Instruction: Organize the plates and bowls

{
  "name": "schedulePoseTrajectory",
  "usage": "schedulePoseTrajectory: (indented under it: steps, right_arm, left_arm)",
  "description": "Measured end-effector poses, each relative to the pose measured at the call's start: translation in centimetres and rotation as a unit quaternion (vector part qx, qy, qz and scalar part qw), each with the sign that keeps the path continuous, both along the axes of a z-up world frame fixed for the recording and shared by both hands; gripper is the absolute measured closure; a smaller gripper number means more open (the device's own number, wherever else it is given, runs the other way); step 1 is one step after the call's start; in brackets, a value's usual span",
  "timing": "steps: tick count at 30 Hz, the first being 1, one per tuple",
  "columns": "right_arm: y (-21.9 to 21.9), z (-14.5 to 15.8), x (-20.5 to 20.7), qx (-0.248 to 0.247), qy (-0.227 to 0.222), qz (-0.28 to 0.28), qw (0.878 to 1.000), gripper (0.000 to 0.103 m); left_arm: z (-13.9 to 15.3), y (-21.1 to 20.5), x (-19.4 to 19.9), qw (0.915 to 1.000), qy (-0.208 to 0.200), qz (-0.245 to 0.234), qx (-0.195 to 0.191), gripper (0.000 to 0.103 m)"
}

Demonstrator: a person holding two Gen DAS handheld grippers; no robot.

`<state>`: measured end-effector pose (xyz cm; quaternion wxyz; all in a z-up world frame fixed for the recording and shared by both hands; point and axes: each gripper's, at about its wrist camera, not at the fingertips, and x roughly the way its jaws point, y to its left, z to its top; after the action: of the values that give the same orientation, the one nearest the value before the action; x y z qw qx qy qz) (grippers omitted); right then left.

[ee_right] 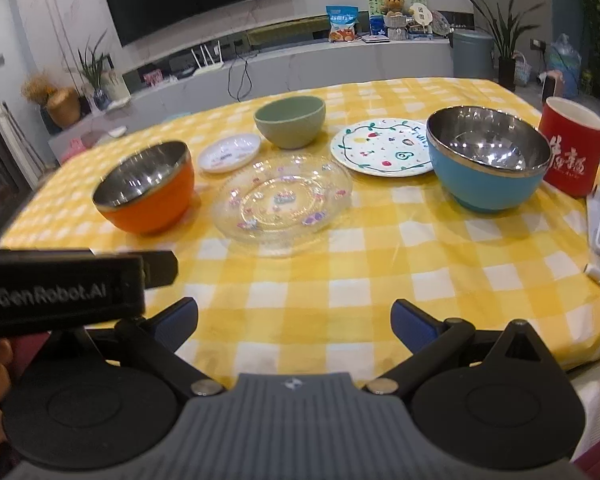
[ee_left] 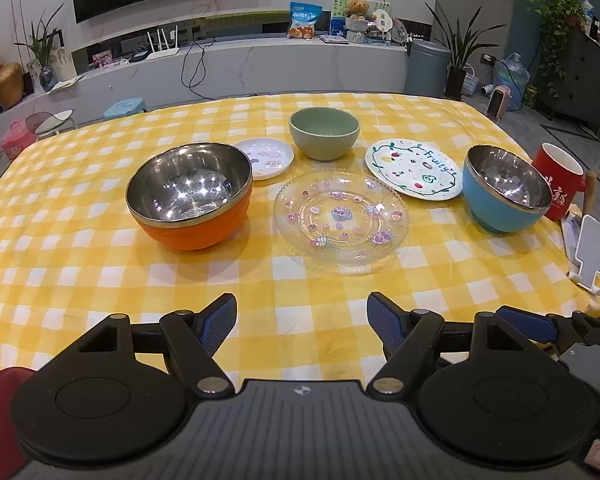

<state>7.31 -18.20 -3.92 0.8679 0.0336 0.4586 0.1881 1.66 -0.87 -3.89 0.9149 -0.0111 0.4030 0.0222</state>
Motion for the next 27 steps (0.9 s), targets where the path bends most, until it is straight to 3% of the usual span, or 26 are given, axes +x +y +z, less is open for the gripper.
schedulePoseTrajectory:
  steps: [5,27]
  right_arm:
    - [0.0,-0.3,0.1,-0.009,0.010,-0.006,1.000,0.003]
    - [-0.4,1.2,-0.2,0.038,-0.033,-0.014,0.999,0.003]
  left_arm:
    - [-0.1,0.0,0.1,1.0000,0.005,-0.001,-0.002,0.016]
    - [0.9,0.8,-0.1,0.9998,-0.011,0.006,-0.015,0.016]
